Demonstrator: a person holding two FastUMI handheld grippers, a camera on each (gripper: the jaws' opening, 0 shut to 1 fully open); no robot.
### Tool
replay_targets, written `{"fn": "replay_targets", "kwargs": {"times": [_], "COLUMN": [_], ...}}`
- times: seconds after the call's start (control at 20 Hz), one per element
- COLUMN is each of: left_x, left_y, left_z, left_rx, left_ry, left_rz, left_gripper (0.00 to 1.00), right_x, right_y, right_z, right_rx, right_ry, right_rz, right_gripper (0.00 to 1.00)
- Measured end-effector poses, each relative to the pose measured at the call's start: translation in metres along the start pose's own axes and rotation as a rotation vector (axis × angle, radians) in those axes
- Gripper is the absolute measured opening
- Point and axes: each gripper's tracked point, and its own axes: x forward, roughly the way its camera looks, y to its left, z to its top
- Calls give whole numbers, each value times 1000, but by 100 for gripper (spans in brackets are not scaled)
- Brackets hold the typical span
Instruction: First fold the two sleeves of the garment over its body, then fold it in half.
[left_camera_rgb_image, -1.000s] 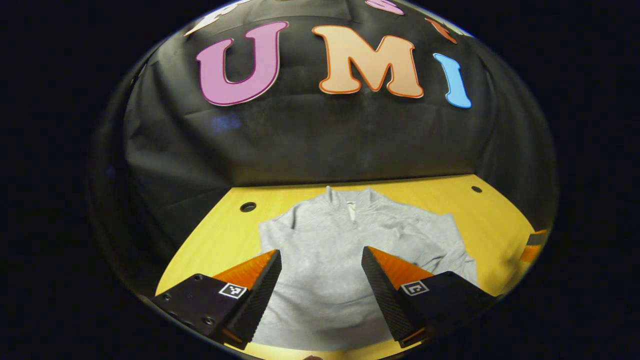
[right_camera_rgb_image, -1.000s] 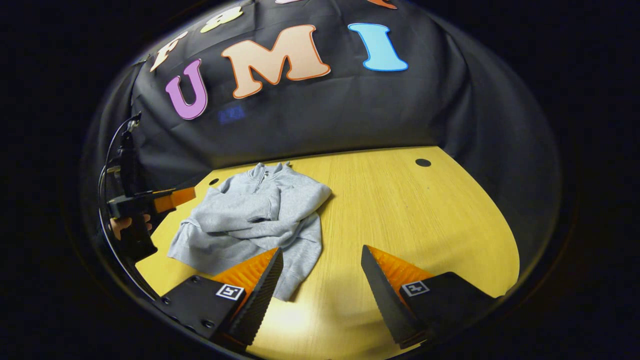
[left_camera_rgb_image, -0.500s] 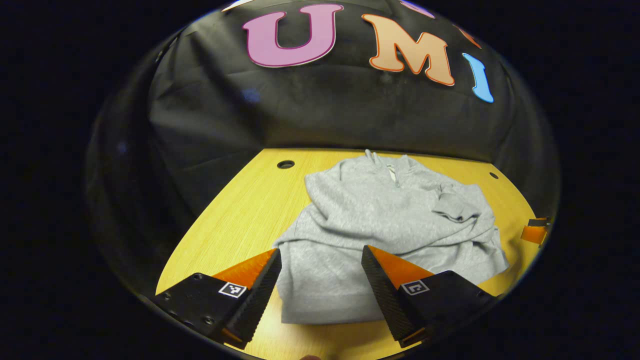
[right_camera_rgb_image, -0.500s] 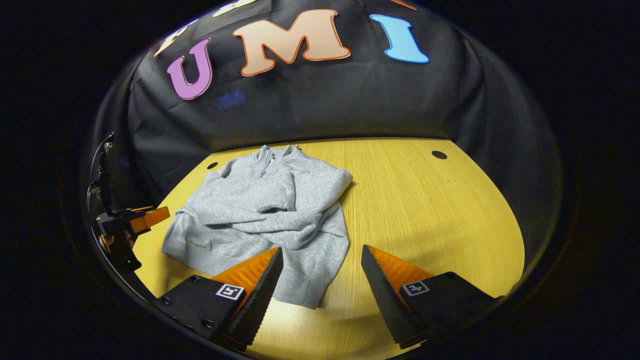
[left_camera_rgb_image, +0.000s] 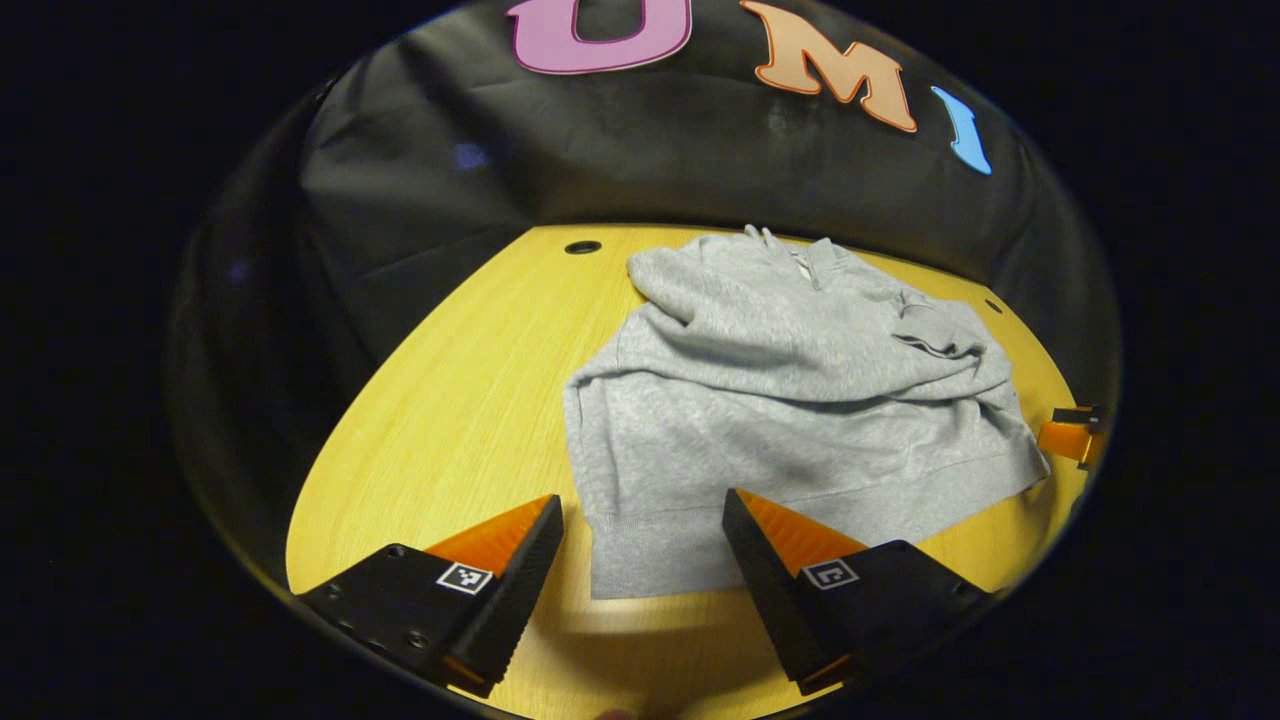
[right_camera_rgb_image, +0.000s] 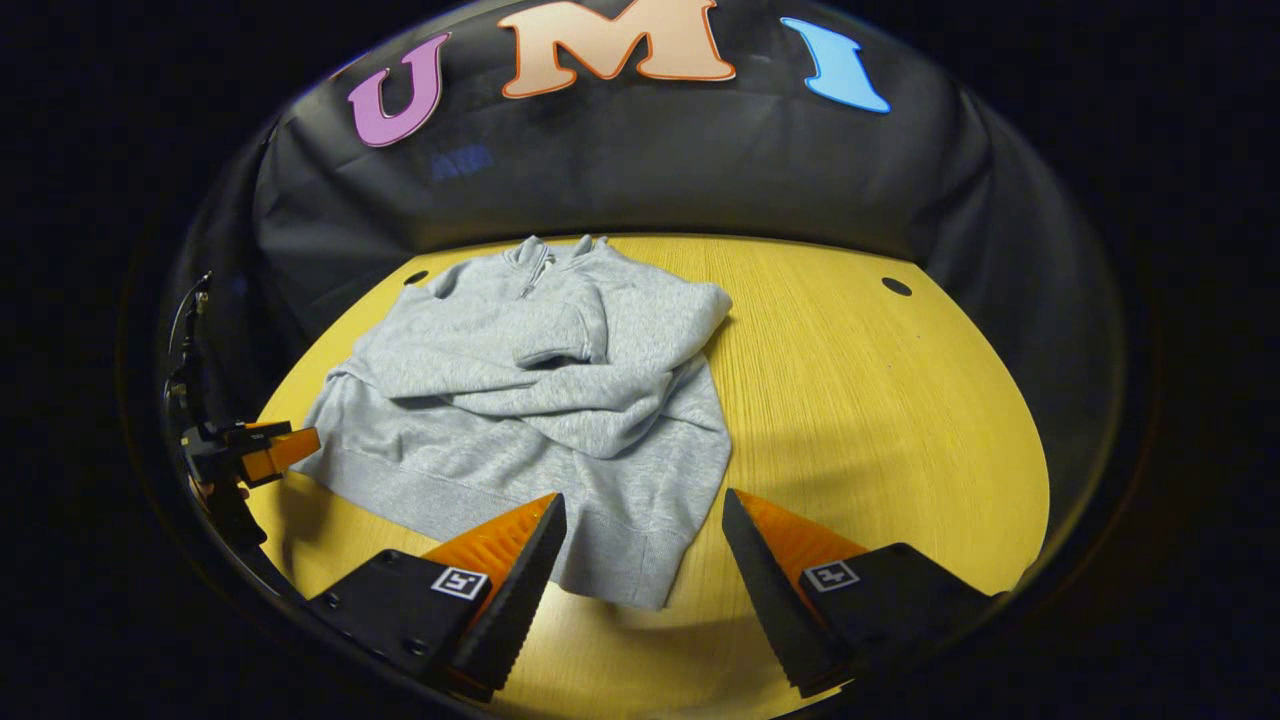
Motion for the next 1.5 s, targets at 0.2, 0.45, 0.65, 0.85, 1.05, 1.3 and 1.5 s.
{"fn": "replay_targets", "kwargs": {"times": [0.2,0.45,0.65,0.85,1.05,1.3,1.5], "left_x": [-1,1,1,1,3,3,-5], "left_y": [-3,-4,-9,-15,-29,-35,-35], "left_z": [-3,-3,-4,-3,-1,1,-6], "left_rx": [-13,-4,-10,23,40,-22,-39], "left_ry": [-5,-29,-21,22,42,11,62], "left_rz": [-22,-35,-35,-72,-136,-152,-159], "left_gripper": [96,95,86,75,46,5,0], "right_x": [5,11,12,13,11,10,0], "right_y": [2,6,14,26,30,31,29], "right_z": [-18,-39,-40,-41,-42,-40,-36], "right_rx": [-27,-4,-7,-18,-10,13,-9], "right_ry": [51,120,132,133,150,159,160], "right_rz": [-20,-21,21,58,84,110,137], "right_gripper": [98,93,76,24,10,10,10]}}
